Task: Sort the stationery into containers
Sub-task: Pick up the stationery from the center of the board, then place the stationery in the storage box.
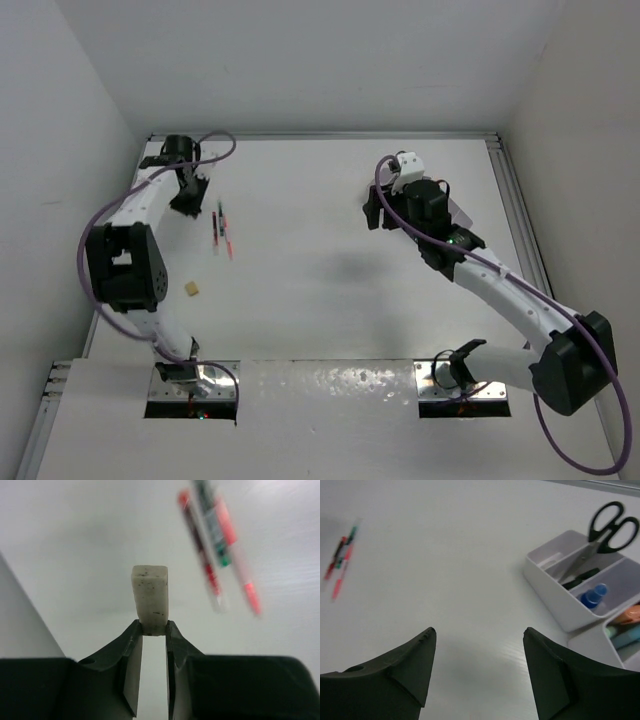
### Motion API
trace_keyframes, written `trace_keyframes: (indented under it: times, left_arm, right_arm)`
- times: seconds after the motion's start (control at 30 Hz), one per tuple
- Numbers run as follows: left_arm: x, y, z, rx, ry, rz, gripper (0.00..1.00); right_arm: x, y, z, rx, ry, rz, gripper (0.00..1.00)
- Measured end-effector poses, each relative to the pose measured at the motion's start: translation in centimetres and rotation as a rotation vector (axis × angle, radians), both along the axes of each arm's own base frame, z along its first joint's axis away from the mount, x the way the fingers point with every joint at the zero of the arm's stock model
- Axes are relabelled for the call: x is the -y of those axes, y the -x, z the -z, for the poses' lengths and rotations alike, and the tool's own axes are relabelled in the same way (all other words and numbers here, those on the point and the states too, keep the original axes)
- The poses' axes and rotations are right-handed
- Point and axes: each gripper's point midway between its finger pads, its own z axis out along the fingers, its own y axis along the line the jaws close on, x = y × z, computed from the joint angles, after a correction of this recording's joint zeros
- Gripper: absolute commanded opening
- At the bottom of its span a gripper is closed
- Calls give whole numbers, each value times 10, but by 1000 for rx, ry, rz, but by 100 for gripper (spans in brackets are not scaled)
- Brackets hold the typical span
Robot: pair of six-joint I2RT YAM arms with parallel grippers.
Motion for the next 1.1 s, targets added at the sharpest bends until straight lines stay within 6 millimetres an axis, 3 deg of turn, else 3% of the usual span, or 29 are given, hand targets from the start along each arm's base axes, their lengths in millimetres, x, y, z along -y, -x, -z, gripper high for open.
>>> trace_keyframes:
  times: [0.03,0.1,0.2,0.23,0.3,0.37,0.5,0.6,0.77,1.1]
  left_arm:
    - [9,-13,-25,88,5,28,0]
    - [47,-33,-83,284,24,140,0]
    - [135,-38,-157,510,82,393,0]
    - [166,-33,-173,552,111,483,0]
    - [219,-18,-186,579,171,641,0]
    - [249,-5,-179,547,208,740,0]
    - [262,5,-153,451,210,793,0]
    - [266,11,-142,408,189,818,0]
    - [286,25,-142,402,192,875,0]
    - [289,25,-147,406,230,860,0]
  right_arm:
    - [-2,1,-2,-13,-8,-20,70]
    - [-12,5,-9,-40,-63,-90,70]
    - [-37,11,-30,-60,-190,-208,69]
    - [-46,11,-39,-56,-238,-242,68]
    - [-68,14,-57,-48,-327,-317,68]
    - [-90,18,-67,-46,-388,-382,67]
    - [-120,25,-66,-91,-476,-444,61]
    - [-129,21,-62,-117,-538,-442,60]
    - [-140,16,-52,-164,-610,-442,55]
    - [-150,12,-45,-185,-659,-445,44]
